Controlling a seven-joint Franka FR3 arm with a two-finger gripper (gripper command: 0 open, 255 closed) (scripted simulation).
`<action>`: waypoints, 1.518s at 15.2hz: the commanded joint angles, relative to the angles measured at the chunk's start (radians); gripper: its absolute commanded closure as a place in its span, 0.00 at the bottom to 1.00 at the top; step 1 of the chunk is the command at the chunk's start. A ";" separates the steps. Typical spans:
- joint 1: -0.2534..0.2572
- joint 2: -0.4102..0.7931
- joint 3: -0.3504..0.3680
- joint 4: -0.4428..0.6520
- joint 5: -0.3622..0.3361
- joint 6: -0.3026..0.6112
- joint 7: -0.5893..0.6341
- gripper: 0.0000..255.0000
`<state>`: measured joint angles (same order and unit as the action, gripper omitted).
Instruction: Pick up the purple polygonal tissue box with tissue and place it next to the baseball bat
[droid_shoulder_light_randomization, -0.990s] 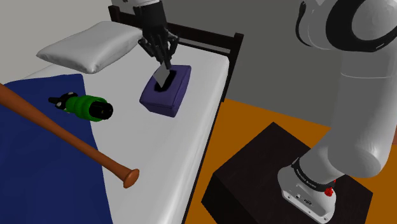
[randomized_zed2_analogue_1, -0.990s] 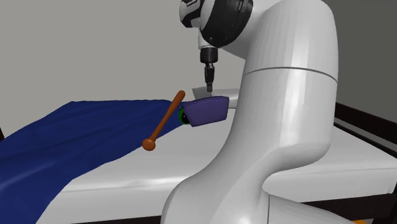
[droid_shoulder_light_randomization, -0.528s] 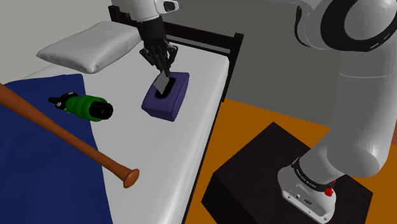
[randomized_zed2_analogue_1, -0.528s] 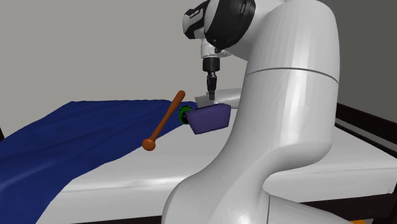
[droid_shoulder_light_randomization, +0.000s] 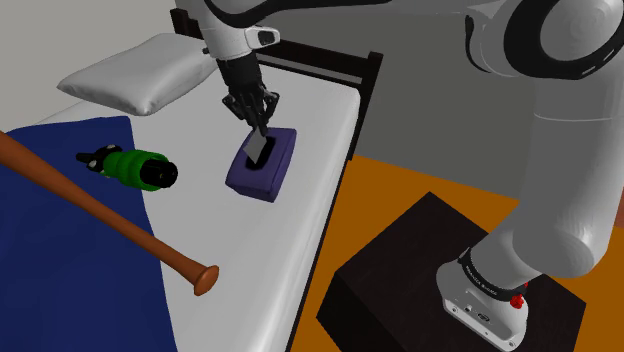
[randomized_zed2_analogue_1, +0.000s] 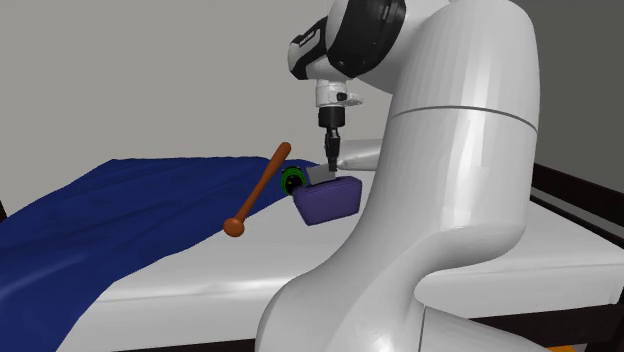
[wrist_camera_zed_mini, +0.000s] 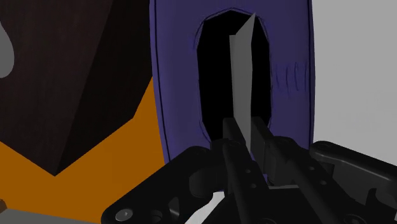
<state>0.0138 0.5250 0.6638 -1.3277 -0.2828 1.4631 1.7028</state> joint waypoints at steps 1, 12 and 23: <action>-0.008 -0.004 0.000 -0.032 0.001 0.029 0.001 1.00; -0.021 0.018 -0.009 -0.143 -0.015 0.155 0.014 1.00; -0.025 0.014 -0.008 -0.151 -0.013 0.160 0.013 0.00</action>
<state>-0.0112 0.5383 0.6557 -1.4789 -0.2962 1.6230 1.7163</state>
